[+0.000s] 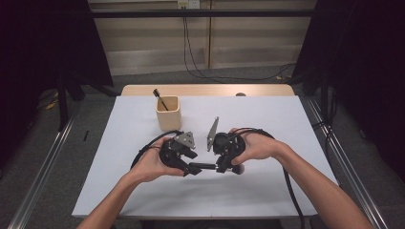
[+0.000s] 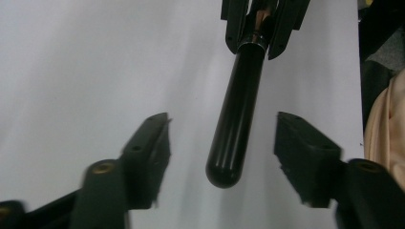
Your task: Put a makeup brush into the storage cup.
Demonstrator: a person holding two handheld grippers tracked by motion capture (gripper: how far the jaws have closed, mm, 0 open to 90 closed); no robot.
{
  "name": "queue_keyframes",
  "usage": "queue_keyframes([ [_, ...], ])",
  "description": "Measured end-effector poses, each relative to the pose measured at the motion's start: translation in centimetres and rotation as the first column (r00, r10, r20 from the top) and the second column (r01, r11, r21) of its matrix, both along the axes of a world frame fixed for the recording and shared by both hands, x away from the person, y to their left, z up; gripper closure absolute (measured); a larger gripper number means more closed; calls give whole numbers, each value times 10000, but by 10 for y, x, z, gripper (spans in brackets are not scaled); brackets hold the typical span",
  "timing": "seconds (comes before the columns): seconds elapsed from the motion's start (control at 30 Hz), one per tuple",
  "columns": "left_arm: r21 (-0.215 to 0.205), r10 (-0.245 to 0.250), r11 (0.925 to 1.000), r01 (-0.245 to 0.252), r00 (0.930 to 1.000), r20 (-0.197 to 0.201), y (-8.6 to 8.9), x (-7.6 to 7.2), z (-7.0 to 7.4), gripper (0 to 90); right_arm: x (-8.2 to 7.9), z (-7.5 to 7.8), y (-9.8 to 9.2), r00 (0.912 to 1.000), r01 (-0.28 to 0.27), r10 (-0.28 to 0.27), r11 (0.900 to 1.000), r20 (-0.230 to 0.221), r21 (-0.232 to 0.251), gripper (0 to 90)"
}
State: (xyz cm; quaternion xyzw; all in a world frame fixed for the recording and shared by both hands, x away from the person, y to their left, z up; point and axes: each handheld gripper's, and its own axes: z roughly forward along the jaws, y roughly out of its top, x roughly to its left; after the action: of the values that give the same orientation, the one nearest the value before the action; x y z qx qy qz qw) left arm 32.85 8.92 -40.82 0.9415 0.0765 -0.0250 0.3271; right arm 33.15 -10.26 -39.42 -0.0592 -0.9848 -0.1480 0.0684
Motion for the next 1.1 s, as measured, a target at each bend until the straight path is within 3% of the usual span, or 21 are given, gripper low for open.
queue_keyframes([
  [0.13, -17, -315, 9995, 315, 9994, -118, -3, -2, -1, 510, -2, 0, 2, 9999, -89, 89, 10000, 46, 19, 719],
  [0.27, 136, -392, 9991, 392, 9992, -38, -7, -5, -3, 504, -2, 0, 2, 9996, -220, 219, 9997, 170, 53, 719],
  [0.6, 225, -705, 9972, 708, 9974, -155, -12, -5, -5, 695, -4, -2, 0, 9989, -391, 387, 9991, 271, 134, 719],
  [0.8, 327, -721, 9968, 730, 9970, -271, -13, -5, -7, 724, -4, -2, -1, 9987, -386, 381, 9992, 345, 126, 719],
  [0.93, 128, -653, 9977, 659, 9969, -429, -13, -4, -7, 735, -3, 0, -4, 9975, -337, 321, 9991, 631, 250, 716],
  [1.1, 124, -687, 9975, 694, 9964, -499, -15, -6, -6, 745, -4, 1, -8, 9979, -363, 344, 9987, 549, 344, 711],
])
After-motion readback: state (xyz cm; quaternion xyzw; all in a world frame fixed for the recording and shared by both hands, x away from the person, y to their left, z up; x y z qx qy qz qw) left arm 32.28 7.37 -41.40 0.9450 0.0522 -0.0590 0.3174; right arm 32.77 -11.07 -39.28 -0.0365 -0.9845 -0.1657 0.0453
